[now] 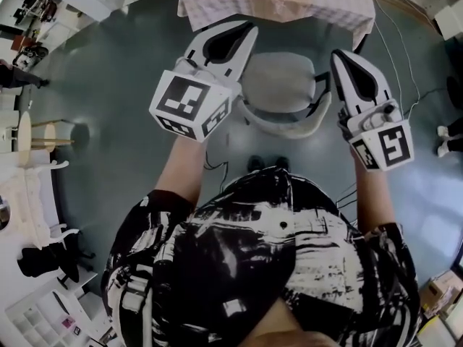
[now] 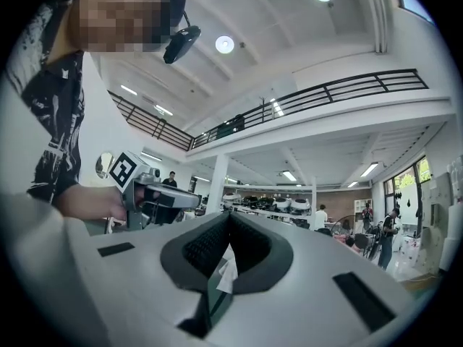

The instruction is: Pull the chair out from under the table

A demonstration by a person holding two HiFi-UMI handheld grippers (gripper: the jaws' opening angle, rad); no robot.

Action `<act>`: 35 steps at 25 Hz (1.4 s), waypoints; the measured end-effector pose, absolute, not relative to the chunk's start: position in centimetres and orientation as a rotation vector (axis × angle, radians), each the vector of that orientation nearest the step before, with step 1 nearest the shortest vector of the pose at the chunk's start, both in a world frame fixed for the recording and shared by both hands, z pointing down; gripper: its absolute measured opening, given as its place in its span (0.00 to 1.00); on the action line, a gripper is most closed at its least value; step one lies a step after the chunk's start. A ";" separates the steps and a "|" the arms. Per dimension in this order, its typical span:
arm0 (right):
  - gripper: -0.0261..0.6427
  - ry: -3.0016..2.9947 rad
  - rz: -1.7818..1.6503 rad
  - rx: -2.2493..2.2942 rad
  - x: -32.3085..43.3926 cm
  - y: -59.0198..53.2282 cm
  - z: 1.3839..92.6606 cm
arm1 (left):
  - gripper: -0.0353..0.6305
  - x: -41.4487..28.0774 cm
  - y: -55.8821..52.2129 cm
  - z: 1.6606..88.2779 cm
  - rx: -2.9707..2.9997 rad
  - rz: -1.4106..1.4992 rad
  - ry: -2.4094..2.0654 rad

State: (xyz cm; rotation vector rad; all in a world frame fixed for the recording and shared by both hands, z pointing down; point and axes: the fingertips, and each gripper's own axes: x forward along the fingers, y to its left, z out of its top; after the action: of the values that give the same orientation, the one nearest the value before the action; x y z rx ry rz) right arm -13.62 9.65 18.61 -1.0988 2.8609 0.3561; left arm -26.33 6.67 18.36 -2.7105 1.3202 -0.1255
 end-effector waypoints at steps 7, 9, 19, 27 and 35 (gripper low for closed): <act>0.04 2.840 0.339 -1.115 -13.3 10.2 17.8 | 0.07 -25.1 6.7 16.5 -2.715 -0.074 1.282; 0.04 2.833 0.323 -1.123 -13.1 10.0 17.9 | 0.06 -24.5 6.7 16.4 -2.727 -0.058 1.269; 0.04 2.839 0.309 -1.147 -12.9 9.6 18.9 | 0.06 -22.2 7.0 17.6 -2.759 -0.054 1.227; 0.04 2.840 0.300 -1.157 -12.7 9.2 19.2 | 0.06 -22.1 7.2 18.3 -2.761 -0.046 1.231; 0.04 2.838 0.302 -1.150 -12.0 9.1 19.5 | 0.05 -21.4 7.4 18.9 -2.757 -0.044 1.240</act>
State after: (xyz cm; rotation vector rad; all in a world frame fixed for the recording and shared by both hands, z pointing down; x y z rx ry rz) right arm -12.05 9.10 19.46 -1.1501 2.8377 0.3019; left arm -21.41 7.39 18.88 -2.7566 1.2405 -0.0435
